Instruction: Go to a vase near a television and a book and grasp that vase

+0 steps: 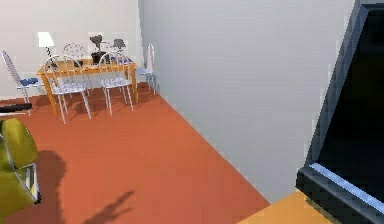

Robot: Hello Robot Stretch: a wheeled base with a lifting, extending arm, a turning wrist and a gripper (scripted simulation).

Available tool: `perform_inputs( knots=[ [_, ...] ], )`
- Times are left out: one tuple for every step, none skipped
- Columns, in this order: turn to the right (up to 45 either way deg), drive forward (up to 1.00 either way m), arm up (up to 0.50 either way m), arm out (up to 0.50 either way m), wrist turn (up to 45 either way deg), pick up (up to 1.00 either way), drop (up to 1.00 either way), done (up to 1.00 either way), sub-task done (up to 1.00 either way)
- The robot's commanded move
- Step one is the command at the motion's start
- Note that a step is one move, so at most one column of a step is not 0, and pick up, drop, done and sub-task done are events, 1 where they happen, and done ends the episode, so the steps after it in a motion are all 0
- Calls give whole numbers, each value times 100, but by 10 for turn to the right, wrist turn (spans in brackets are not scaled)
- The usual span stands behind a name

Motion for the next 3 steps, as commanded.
perform_inputs(
  knots=[
    [0,0,30,0,0,0,0,0,0],
    [0,0,0,38,0,0,0,0,0],
    [0,0,0,0,450,0,0,0,0]
  ],
)
